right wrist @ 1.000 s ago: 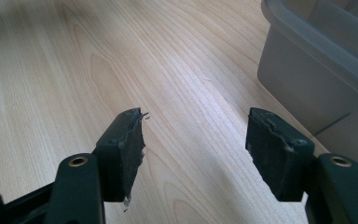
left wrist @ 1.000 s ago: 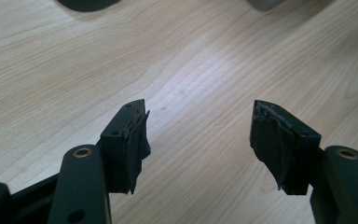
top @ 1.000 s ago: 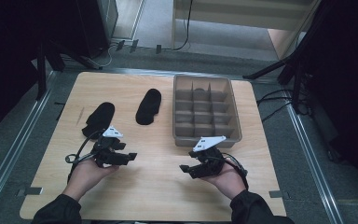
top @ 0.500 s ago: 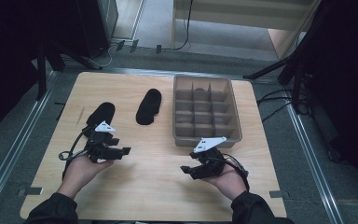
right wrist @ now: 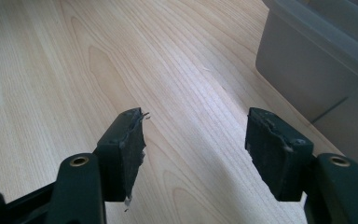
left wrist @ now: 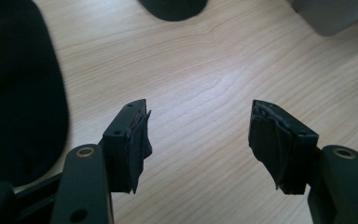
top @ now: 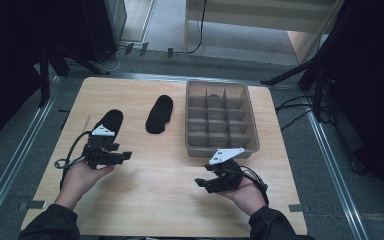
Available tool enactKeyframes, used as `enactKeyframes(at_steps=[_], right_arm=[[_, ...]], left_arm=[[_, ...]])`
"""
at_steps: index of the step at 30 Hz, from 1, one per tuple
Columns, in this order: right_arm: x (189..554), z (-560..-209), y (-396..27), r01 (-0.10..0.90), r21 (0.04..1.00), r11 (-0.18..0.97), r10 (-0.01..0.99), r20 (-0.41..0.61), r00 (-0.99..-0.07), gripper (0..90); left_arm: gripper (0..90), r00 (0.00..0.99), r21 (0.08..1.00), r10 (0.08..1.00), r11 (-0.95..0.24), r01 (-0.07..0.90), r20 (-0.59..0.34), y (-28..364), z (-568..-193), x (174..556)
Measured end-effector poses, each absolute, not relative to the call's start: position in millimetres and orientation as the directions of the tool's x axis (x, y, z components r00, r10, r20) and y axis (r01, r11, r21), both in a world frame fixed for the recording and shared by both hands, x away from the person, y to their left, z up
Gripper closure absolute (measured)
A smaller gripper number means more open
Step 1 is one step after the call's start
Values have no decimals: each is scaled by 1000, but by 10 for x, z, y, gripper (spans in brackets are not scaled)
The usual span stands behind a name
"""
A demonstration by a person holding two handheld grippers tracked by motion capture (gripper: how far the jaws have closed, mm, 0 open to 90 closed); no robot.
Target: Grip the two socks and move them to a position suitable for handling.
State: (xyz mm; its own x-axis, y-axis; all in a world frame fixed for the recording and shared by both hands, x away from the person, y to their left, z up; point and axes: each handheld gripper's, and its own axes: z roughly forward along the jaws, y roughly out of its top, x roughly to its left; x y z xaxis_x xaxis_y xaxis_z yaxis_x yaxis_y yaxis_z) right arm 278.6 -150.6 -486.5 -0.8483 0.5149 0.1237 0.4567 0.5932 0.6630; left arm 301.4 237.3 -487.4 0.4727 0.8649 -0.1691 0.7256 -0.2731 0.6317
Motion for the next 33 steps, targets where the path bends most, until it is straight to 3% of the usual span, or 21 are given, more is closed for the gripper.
enactKeyframes(at_steps=[7,24,33], right_arm=[[2785,-4854,-1525,455,667,590,515,124,-848,375],[2789,-4871,-1516,456,660,598,513,122,-850,377],[2788,-4877,-1523,459,658,597,516,123,-848,377]], left_arm=[[364,425,646,890,-227,729,-167,2524,-4817,3132],[382,292,627,954,-188,756,-67,2765,-4892,3663],[402,223,615,968,-108,781,-113,2866,-5048,3917]])
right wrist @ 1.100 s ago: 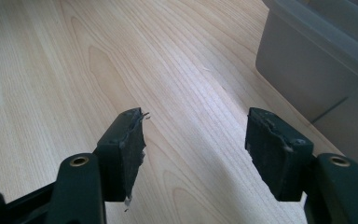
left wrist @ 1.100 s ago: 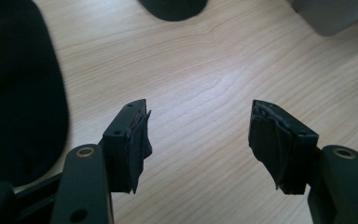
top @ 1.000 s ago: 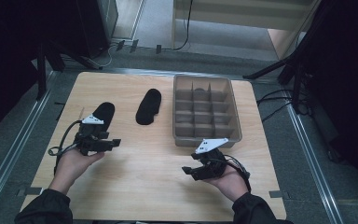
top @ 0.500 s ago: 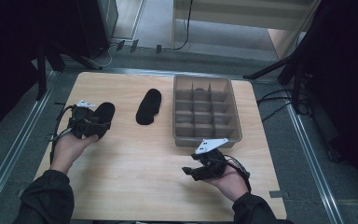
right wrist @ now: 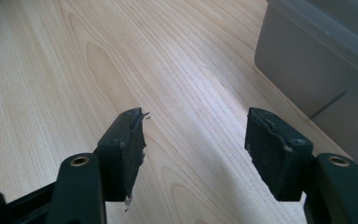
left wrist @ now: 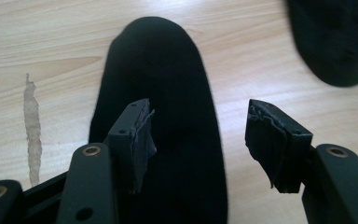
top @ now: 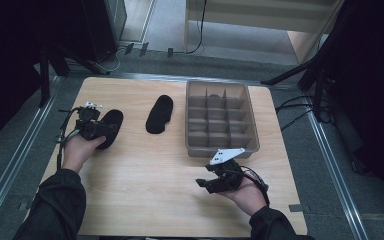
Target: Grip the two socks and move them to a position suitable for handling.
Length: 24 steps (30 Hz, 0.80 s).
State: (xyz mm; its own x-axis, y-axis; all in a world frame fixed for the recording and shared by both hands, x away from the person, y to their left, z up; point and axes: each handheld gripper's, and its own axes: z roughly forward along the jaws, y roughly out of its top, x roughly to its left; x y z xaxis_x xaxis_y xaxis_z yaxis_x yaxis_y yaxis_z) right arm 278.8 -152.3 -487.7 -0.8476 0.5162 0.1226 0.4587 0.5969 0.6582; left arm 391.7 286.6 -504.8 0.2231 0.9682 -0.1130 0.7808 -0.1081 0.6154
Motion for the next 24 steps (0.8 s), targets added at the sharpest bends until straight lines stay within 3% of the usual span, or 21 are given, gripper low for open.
enactKeyframes(at_steps=[6,12,20,24], right_arm=[[2783,-4873,-1510,451,658,603,507,120,-853,377],[2789,-4875,-1513,454,657,602,511,120,-851,377],[2773,-4872,-1517,450,655,607,511,112,-852,377],[2776,-4871,-1523,449,656,607,512,109,-852,377]], left_arm=[[418,180,588,979,-89,804,-98,2889,-5227,4048],[467,216,615,976,-159,773,-19,2847,-5317,3999],[773,227,616,974,-172,769,-10,2869,-5307,3940],[819,236,577,969,-154,802,-70,2894,-5270,3951]])
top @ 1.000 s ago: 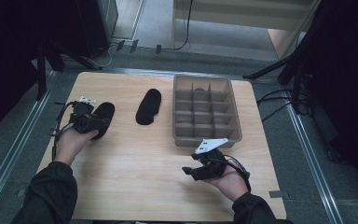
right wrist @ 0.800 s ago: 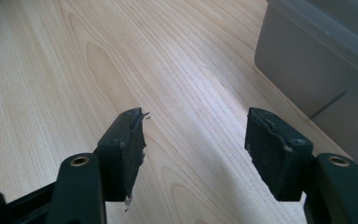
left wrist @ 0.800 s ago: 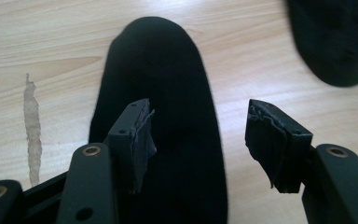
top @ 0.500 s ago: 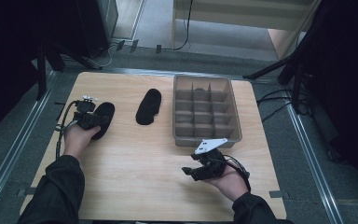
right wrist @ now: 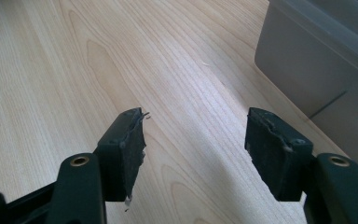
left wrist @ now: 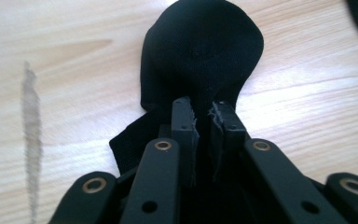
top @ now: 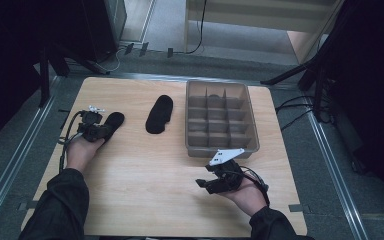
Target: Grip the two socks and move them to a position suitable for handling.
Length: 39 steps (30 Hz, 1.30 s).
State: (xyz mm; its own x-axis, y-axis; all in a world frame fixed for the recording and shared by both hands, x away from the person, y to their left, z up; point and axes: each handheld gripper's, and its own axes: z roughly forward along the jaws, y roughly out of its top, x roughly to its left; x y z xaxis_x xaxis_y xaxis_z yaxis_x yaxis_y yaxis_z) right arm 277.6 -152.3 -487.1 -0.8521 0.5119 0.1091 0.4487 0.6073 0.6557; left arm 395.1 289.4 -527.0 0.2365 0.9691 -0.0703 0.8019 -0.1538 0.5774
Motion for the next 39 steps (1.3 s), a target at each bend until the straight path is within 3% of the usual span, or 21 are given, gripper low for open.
enactKeyframes(at_steps=[3,12,17,28,32,39], right_arm=[[2778,-4857,-1526,446,656,609,511,106,-853,377],[2785,-4853,-1529,447,658,606,512,108,-852,377],[2787,-4853,-1529,447,657,606,511,108,-852,377],[2786,-4867,-1514,448,652,612,510,108,-854,377],[2780,-4871,-1502,447,651,613,509,107,-854,377],[2784,-4865,-1519,451,652,609,515,108,-850,377]], left_arm=[[840,271,549,961,-197,813,-57,2895,-5223,3962],[846,406,633,896,-209,745,-182,2885,-4779,3798],[846,466,662,877,-282,694,-115,2820,-4614,3614],[843,586,680,803,-371,633,-108,2648,-4535,3192],[841,620,674,768,-372,638,-163,2550,-4621,3083],[832,683,643,718,-461,612,-136,2367,-4759,2929]])
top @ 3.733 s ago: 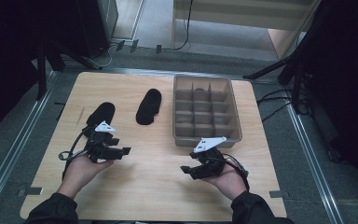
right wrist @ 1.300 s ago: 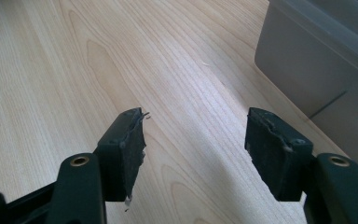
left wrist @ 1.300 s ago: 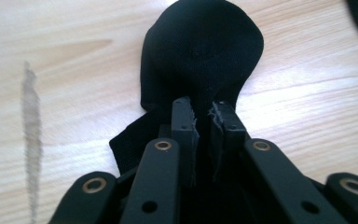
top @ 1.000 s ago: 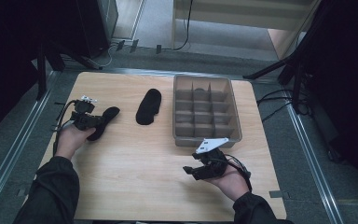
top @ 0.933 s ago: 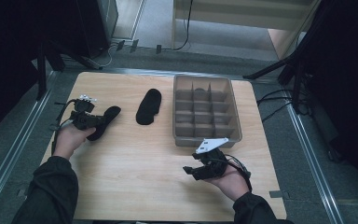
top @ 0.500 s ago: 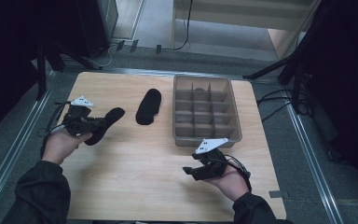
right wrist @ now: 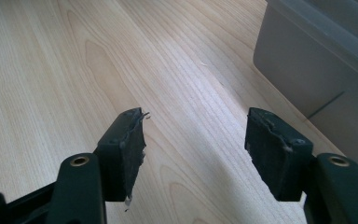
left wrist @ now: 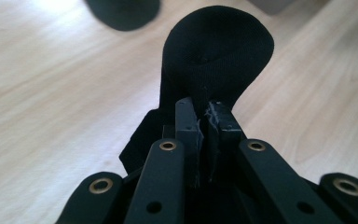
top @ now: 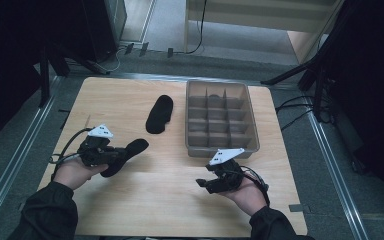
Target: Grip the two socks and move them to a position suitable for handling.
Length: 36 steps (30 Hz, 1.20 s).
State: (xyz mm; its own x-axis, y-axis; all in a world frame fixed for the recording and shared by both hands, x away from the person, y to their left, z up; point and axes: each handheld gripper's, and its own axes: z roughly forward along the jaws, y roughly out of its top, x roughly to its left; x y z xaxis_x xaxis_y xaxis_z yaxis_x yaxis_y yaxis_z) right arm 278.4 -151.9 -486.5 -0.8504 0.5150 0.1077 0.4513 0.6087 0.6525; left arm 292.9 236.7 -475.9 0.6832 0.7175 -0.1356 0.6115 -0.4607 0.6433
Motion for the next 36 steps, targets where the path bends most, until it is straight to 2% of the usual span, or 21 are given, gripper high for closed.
enactKeyframes(at_steps=[7,12,17,19,22,23,29,36], right_arm=[[2789,-4875,-1507,452,649,612,514,107,-851,377],[2790,-4872,-1511,452,650,611,515,107,-850,377],[2785,-4867,-1503,444,660,606,515,100,-852,377],[2777,-4868,-1493,440,658,611,508,99,-855,377],[2777,-4868,-1492,439,658,612,508,99,-856,377],[2779,-4868,-1494,439,659,611,508,99,-856,377],[2777,-4867,-1494,438,659,611,508,99,-856,377],[2775,-4866,-1491,438,659,611,508,98,-856,377]], left_arm=[[822,740,632,652,-506,587,-166,2198,-4834,2851],[784,752,608,629,-523,598,-198,2134,-4902,2848],[788,762,602,617,-537,591,-197,2090,-4935,2843],[753,763,596,617,-543,591,-195,2089,-4946,2848],[730,754,597,629,-536,597,-189,2112,-4954,2861],[688,751,597,633,-535,598,-186,2123,-4952,2867],[599,717,623,676,-491,610,-169,2151,-4914,2899],[577,669,659,728,-432,616,-148,2144,-4849,3072]])
